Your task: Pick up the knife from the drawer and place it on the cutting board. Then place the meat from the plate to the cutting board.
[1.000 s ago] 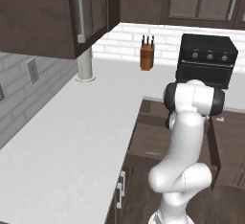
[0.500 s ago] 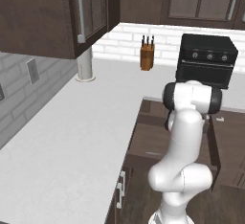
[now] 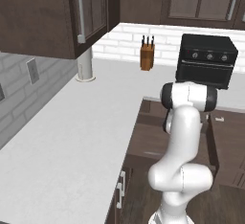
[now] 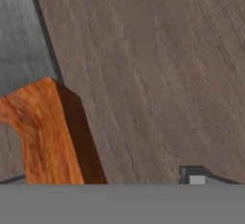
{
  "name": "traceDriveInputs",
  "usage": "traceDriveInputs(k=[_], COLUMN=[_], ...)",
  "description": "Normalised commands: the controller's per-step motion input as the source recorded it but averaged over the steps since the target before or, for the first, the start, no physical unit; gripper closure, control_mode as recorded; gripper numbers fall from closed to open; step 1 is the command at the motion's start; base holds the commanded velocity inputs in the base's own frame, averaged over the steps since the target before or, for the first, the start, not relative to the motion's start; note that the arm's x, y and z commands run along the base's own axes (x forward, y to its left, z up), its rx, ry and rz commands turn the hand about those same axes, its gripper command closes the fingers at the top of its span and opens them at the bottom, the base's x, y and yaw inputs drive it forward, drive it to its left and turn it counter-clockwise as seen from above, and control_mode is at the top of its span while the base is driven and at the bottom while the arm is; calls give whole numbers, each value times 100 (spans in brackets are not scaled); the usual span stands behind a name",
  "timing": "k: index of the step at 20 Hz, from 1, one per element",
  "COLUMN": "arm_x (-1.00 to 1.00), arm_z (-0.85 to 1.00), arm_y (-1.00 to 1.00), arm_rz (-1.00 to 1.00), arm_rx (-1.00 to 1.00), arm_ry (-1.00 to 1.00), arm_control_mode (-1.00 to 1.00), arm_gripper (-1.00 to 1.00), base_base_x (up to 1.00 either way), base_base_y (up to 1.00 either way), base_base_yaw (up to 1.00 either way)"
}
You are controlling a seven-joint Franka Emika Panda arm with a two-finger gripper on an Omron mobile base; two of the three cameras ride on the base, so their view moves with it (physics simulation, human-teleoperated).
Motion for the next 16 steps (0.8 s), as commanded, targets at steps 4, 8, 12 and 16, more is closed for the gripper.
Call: traceDriveInputs(k=[4, 8, 12, 16], arm_x=[25, 8, 0, -11], arm_z=[-46, -58, -54, -23], arm_y=[0, 0, 0, -4], arm_rz=[0, 0, 0, 0], arm_rx=[0, 0, 0, 0], arm_ry=[0, 0, 0, 0], arm_control_mode=[-100, -100, -100, -100], arm_gripper=[-100, 100, 100, 100], base_base_x=[0, 0, 0, 0], base_base_y=[0, 0, 0, 0], base_base_yaw=[0, 0, 0, 0])
